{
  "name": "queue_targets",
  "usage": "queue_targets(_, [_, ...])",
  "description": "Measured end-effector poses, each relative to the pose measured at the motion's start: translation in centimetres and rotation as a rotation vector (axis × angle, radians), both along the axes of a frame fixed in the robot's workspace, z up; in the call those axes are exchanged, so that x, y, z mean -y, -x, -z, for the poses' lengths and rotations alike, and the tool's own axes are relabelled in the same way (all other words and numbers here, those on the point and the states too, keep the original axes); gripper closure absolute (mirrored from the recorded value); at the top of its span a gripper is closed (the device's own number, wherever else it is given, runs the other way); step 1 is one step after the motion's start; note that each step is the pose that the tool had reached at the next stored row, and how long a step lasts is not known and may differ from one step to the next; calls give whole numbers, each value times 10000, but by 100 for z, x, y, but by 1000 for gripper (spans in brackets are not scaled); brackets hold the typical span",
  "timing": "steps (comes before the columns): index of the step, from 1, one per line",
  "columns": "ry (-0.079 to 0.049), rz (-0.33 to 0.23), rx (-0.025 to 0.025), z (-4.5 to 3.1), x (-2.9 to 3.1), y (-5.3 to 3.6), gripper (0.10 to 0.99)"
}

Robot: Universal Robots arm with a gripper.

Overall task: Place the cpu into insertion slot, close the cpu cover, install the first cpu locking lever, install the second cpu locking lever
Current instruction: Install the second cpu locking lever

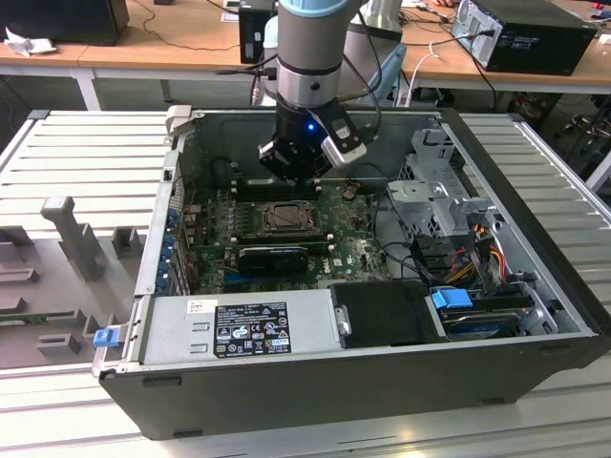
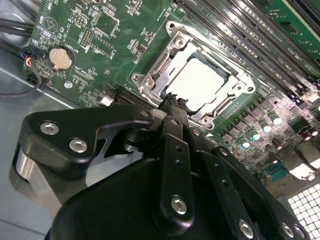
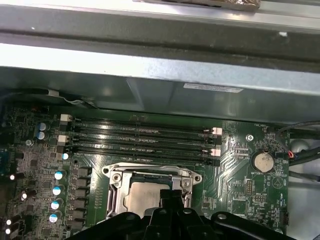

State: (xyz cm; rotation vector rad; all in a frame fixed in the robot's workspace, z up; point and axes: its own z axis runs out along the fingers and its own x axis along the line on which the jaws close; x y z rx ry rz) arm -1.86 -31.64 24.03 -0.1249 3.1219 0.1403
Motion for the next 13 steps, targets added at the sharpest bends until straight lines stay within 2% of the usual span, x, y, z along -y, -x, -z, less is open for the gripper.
queue_targets(3, [1, 0, 0, -21, 1, 0, 980])
queue_targets(8, [1, -2, 0, -194, 3, 0, 980])
queue_targets(9, [-2, -2, 0, -196, 12, 0, 980])
queue_targets(11, [2, 1, -1, -196, 111, 0, 980])
queue_targets(13, [0, -1, 0, -196, 153, 0, 980])
